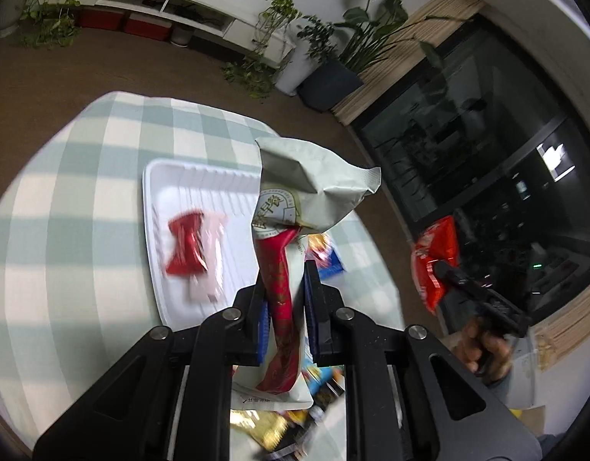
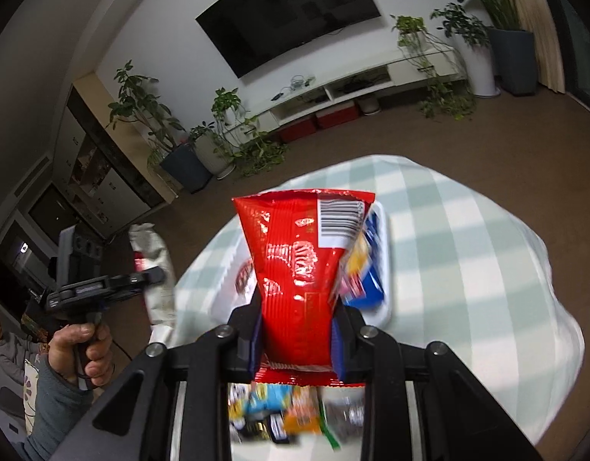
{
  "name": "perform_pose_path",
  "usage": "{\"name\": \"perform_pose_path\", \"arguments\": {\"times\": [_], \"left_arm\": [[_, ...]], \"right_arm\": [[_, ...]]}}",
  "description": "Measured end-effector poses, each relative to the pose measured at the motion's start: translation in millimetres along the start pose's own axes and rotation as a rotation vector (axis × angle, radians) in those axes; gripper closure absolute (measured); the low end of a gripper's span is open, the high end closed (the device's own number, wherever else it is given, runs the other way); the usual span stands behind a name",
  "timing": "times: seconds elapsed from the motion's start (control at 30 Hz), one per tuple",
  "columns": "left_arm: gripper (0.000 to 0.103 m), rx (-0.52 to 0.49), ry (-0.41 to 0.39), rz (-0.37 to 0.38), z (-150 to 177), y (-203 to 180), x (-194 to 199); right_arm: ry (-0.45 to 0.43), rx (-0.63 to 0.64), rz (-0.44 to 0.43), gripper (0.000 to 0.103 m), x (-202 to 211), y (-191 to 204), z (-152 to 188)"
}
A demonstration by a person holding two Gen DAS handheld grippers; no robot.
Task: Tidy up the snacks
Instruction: 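Carry both packets over the white tray and open both tools to release them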
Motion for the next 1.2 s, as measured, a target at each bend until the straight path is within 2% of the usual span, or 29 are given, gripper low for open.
{"name": "perform_pose_path", "arguments": {"times": [0.17,0.37,0.5,0.9,1.2], "left_arm": [[0.09,-0.031,0.063,-0.065,-17.9,3.7,-51.4],[0.09,-0.048,0.129,-0.126,-6.9,16.3,-102.0],[0.09,-0.053,0.139,-0.158,-0.7,24.5,-121.6],[0.089,-0.062,0.183,-0.233,24.5,51.3,-148.7],[0.089,-0.075,0.172,-0.244,29.5,53.7,-150.3]], "right_arm": [[0.07,0.038,-0.001,0.074,-55.6,7.7,-4.9],[0.153,0.069,0.036,0.074,-108.0,-0.8,13.4],[0.196,0.093,0.071,0.074,-132.5,-8.2,28.1],[0.257,0.178,0.132,0.074,-165.9,-11.8,51.8],[0.28,0.222,0.159,0.073,-177.7,-6.2,61.0]]}}
Point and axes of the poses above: each gripper's, at about its wrist camera, not at the fingertips, and x roughly against the way its jaws point, y to its left, z to its underside, the point moved 9 cm from there along -x, roughly the way its jaws point, and after that the axes turned 13 degrees about -y, right-handed, at the moved point
